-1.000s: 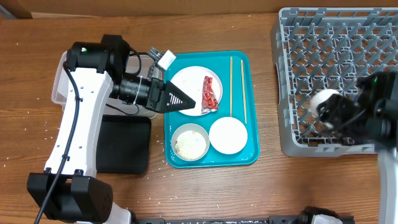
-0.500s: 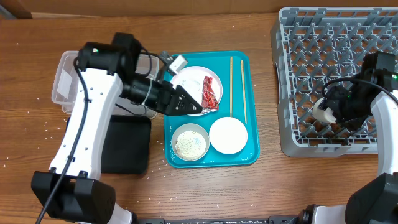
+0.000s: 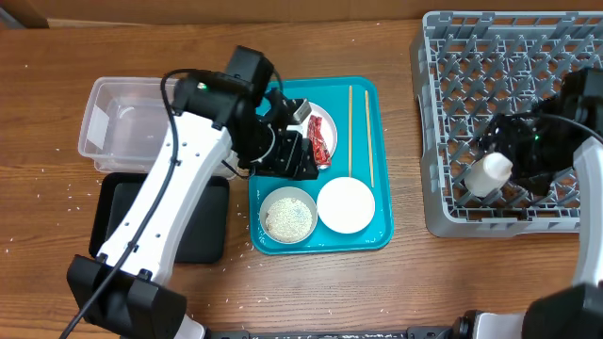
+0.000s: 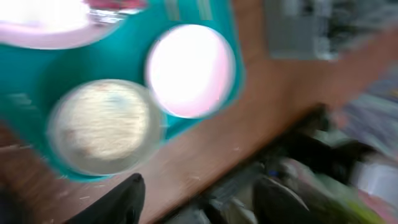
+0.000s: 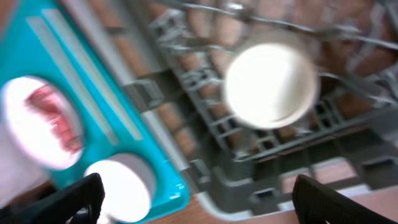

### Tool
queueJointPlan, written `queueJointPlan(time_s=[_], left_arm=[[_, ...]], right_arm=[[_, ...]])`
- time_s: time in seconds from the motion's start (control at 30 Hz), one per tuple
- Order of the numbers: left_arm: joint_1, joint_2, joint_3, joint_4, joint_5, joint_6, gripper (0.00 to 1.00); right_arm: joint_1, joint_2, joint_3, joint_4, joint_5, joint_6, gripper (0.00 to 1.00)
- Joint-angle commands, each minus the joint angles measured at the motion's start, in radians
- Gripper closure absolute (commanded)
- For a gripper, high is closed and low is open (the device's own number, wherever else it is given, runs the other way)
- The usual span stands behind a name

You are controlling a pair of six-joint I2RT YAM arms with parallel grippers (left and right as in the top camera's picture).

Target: Sort waste into correct bins and load items into the dishwasher

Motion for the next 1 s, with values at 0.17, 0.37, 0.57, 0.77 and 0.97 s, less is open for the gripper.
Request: queueJointPlan(time_s=[0.17,0.37,0.57,0.77,0.97], left_arm=[[-0.225,0.004,-0.194,0.182,-0.574,-0.436,0.60],[-0.308,0.040,-0.362,0.382,-0.576,-0.496,0.70],[-0.307,0.046,-0.364,0.470,-0.662,-0.476,0.58],[-0.177,0.103,-0.359,0.681,-0.558,-0.335,0.45],[-0.059,0.233,-0.342,0.812,-0.312,-0.308,0.44]], right_arm=[[0.098,-0.216,0.036,-0.030,-0.206,-0.059,0.01],[0.159,-0.240,0.033,-0.069,-0.198,-0.060,0.00],[0.165,-0.239,0.033,-0.072,-0.195,-0.060,0.00],[0.166,-0.239,0.032,-0.078,-0.195,-0.060,0.00],[0.175,-0.238,0.032,-0.078,-0.195,-0.059,0.00]])
